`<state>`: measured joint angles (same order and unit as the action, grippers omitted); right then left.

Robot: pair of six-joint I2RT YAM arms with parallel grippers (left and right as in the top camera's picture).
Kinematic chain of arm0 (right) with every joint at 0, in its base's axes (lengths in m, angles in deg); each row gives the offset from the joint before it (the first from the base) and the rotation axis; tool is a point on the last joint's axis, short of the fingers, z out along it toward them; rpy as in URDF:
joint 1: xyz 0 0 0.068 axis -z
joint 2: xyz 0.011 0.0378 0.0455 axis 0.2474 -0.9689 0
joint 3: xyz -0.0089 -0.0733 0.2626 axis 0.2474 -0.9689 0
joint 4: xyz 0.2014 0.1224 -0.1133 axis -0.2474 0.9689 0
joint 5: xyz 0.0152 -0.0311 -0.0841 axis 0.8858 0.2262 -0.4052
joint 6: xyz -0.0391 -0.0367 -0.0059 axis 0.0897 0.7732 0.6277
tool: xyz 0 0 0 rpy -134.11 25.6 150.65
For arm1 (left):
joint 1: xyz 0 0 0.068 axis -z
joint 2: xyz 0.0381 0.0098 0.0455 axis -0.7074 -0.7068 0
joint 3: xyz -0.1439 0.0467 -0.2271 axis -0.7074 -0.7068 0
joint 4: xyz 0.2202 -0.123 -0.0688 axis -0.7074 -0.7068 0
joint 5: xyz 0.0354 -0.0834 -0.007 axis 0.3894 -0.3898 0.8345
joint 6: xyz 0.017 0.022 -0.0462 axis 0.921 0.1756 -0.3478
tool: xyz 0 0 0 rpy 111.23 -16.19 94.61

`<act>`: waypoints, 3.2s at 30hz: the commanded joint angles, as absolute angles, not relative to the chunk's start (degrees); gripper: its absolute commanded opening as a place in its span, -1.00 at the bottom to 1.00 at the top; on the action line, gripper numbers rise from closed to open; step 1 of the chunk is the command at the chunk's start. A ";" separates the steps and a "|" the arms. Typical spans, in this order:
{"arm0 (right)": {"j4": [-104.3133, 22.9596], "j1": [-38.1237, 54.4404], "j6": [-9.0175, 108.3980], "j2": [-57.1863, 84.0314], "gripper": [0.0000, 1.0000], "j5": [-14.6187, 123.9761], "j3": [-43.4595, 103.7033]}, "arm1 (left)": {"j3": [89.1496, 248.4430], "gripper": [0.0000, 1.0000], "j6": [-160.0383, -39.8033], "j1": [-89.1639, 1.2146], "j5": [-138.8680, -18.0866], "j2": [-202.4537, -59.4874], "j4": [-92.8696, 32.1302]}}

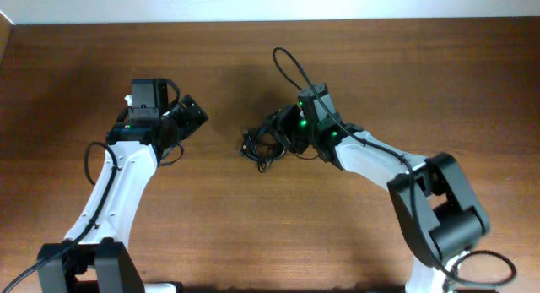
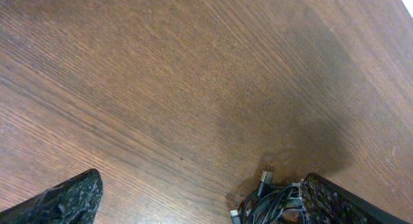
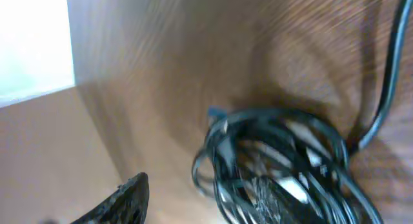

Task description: Untangle cables

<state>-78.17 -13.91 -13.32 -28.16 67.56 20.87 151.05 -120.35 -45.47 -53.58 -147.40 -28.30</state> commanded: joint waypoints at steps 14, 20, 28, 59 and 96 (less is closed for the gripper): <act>-95.55 -17.91 -26.26 -40.36 -0.77 55.06 21.22 | 150.79 0.98 -120.87 -45.73 -52.97 -147.70 -28.65; -107.99 -13.78 -6.00 -37.93 -0.91 77.66 21.22 | 150.79 0.99 -120.41 -45.73 -53.01 -147.70 -29.90; -107.11 -11.31 0.21 -24.84 -0.91 95.78 21.19 | 150.79 0.99 -99.54 -45.67 -70.41 -147.70 -27.82; -138.08 -8.79 -29.72 -16.77 -0.92 107.71 21.19 | 150.76 0.96 -108.98 -33.43 -70.48 -166.15 -5.92; -29.45 -15.70 18.06 -7.22 0.25 66.25 21.19 | 150.79 0.98 -104.43 -56.31 -83.81 -163.42 -15.80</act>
